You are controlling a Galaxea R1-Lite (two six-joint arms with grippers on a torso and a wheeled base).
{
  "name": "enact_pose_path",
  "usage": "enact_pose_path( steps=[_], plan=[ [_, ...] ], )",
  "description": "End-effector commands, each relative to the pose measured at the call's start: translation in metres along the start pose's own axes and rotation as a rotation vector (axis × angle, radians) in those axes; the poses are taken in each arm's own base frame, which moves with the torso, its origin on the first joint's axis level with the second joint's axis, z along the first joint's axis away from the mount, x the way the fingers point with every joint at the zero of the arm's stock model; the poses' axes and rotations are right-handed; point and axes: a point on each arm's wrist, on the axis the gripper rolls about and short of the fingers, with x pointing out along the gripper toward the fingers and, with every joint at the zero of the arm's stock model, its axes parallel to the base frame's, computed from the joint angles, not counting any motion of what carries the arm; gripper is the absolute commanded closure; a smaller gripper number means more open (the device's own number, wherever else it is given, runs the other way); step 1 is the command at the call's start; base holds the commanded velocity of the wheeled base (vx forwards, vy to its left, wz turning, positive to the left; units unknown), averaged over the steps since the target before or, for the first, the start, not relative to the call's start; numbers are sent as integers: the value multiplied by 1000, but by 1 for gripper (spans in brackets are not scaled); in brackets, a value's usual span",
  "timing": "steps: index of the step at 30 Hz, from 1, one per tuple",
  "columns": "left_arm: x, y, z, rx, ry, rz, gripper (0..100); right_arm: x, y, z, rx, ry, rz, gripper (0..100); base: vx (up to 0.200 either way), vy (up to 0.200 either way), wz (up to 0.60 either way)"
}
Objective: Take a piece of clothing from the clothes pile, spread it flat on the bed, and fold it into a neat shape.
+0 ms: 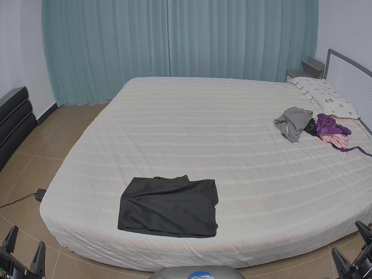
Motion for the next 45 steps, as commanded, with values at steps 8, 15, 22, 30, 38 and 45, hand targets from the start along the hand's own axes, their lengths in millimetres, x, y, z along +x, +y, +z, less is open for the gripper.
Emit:
enact_pose_path(
  steps=[8,15,22,30,38,45],
  plan=[
    [1,0,-10,60,62,-16,0,-9,-2,-5,-34,-75,-6,0,0,0,0],
    [1,0,-10,58,62,-15,0,-9,-7,-5,153,-114,-190,0,0,0,0],
    [1,0,-10,57,62,-16,0,-8,-6,-5,23,-92,-170,0,0,0,0],
    [1,0,-10,54,61,-16,0,-8,-6,-6,3,-88,-182,0,0,0,0],
    [1,0,-10,53,62,-16,0,-8,-7,-6,0,-83,-206,0,0,0,0],
    [1,0,-10,54,59,-16,0,-9,-7,-12,11,-10,-249,0,0,0,0]
  ],
)
